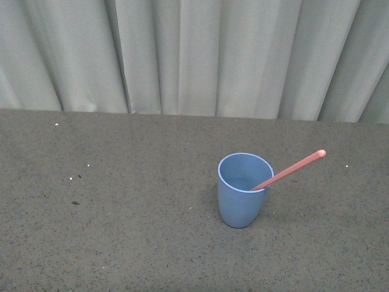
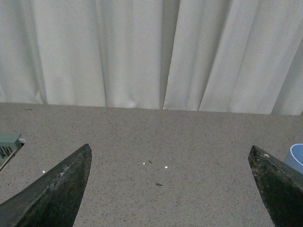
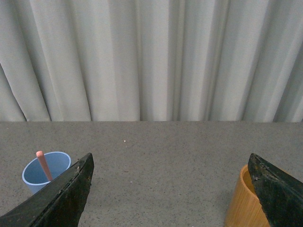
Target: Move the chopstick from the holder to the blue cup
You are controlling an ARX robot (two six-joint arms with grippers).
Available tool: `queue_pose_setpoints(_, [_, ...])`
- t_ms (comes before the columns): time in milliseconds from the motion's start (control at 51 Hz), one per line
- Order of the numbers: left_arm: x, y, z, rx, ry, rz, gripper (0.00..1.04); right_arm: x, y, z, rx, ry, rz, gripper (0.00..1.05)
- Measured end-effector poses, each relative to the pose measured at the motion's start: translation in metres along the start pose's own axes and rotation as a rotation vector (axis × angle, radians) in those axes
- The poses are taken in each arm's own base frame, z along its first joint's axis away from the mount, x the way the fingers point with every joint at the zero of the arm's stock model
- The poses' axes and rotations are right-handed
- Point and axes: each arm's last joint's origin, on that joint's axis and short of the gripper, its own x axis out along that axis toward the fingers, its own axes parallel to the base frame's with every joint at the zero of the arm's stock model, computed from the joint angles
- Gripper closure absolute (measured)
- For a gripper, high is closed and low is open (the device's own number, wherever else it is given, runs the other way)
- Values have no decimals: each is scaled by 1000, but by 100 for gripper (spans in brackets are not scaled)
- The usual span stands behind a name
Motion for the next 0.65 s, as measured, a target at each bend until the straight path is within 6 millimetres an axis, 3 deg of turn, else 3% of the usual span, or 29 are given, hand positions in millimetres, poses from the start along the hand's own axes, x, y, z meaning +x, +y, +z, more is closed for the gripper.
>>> queue_pose_setpoints(647, [0,0,0,0,0,0,7,0,0,0,0,0,0,9])
